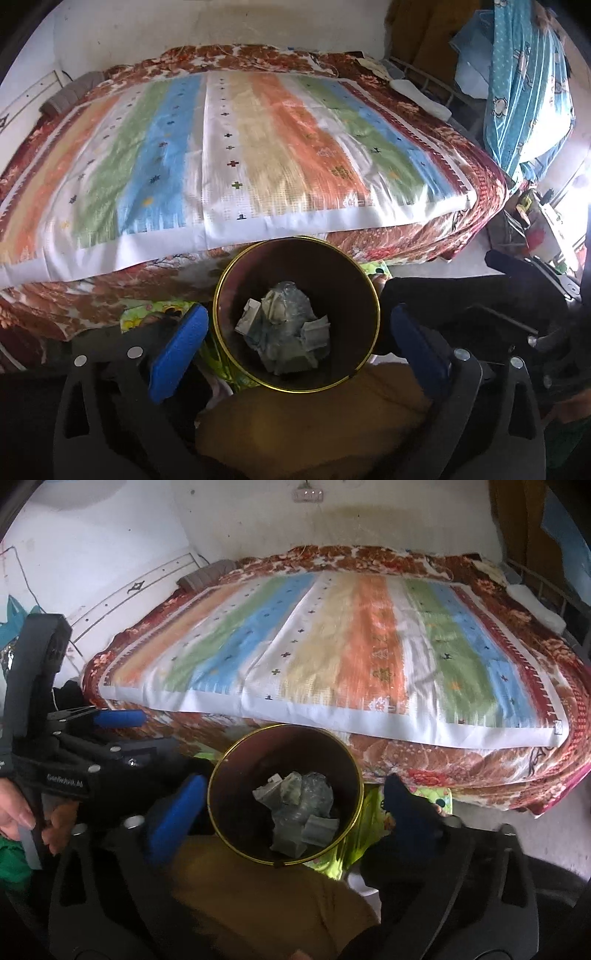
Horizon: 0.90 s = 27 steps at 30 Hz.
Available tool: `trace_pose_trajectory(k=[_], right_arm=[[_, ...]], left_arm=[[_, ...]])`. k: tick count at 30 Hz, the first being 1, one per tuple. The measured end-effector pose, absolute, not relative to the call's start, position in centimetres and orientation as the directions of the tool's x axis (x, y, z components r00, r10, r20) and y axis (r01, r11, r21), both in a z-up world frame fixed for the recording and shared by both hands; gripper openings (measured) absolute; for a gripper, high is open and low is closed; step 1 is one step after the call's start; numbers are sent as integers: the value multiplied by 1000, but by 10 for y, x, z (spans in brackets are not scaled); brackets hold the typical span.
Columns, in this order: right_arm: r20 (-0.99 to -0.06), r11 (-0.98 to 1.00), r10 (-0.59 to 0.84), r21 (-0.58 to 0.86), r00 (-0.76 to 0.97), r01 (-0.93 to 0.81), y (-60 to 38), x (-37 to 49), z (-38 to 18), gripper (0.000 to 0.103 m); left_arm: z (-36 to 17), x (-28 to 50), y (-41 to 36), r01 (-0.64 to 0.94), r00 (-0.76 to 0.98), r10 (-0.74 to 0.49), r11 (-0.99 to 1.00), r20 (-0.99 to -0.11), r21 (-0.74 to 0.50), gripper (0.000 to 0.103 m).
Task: Collect trash
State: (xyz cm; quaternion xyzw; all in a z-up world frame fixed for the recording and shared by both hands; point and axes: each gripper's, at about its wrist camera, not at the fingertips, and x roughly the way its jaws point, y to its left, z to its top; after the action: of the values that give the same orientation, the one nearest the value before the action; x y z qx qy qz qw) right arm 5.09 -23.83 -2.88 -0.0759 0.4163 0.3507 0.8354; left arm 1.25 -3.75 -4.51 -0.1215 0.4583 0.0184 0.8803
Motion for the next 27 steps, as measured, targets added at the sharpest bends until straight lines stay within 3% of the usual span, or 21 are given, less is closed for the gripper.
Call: trace_pose_trajectory(k=[27], right_arm=[[-747, 700, 566, 213, 348, -682, -233, 46, -37, 94]], left_arm=[[-52, 2, -40, -157, 562, -102, 961, -821, -227, 97]])
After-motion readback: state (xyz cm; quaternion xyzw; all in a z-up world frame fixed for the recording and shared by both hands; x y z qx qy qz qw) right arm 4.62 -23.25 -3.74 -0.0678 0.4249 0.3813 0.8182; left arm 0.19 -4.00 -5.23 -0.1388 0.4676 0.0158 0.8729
